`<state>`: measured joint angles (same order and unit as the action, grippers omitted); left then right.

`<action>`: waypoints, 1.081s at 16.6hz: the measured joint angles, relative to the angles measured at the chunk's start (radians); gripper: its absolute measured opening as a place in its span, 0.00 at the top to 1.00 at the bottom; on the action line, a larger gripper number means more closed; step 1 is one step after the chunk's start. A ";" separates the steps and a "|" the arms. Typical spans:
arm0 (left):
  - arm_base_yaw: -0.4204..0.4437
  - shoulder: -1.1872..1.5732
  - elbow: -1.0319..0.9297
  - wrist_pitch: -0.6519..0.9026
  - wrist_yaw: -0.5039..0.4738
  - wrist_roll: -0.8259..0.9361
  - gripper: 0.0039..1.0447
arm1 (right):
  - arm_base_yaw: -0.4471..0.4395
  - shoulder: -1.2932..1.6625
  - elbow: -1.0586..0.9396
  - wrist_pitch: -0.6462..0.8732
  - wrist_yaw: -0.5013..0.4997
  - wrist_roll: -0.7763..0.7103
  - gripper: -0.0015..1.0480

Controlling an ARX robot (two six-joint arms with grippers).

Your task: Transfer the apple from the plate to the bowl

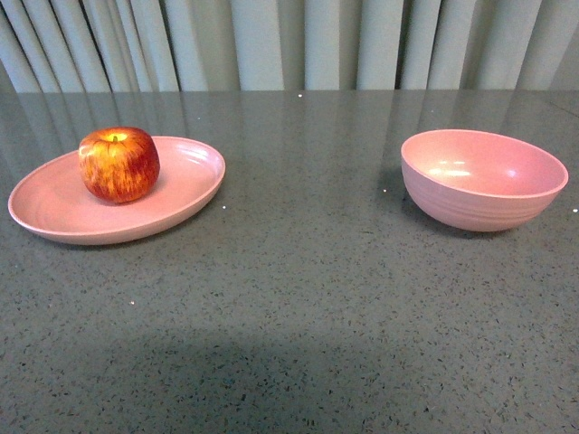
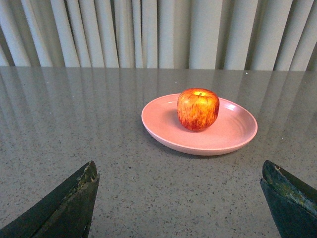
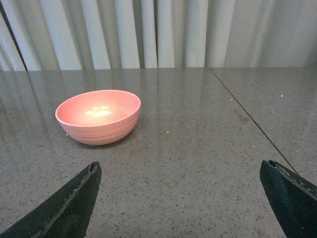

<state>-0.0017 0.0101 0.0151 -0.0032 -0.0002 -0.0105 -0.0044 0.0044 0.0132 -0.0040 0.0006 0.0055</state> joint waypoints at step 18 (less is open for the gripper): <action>0.000 0.000 0.000 0.000 0.000 0.000 0.06 | 0.000 0.000 0.000 0.000 0.000 0.000 0.06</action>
<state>-0.0017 0.0101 0.0151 -0.0032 -0.0002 -0.0105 -0.0044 0.0044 0.0132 -0.0040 0.0002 0.0055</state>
